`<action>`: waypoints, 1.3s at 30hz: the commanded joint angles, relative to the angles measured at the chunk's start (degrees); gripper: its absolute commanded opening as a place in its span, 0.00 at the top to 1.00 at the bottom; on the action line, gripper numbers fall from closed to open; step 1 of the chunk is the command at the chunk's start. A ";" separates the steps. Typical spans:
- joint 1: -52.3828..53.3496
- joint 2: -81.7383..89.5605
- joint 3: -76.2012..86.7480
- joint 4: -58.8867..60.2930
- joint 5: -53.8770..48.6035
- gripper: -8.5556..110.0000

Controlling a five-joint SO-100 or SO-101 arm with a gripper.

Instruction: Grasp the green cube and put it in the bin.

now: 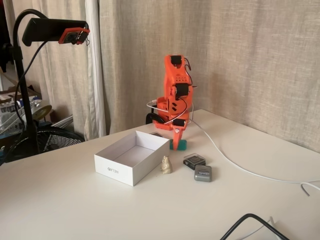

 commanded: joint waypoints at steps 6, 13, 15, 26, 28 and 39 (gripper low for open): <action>0.35 0.09 -1.85 0.70 -0.26 0.76; 0.88 -0.35 -1.93 0.53 -0.35 0.78; 0.88 -0.35 -1.93 0.70 -0.18 0.83; 0.09 -0.53 -4.13 -0.70 -1.49 0.83; 0.09 -0.62 -5.27 2.55 -2.11 0.83; -0.09 0.18 -8.70 1.49 -4.92 0.83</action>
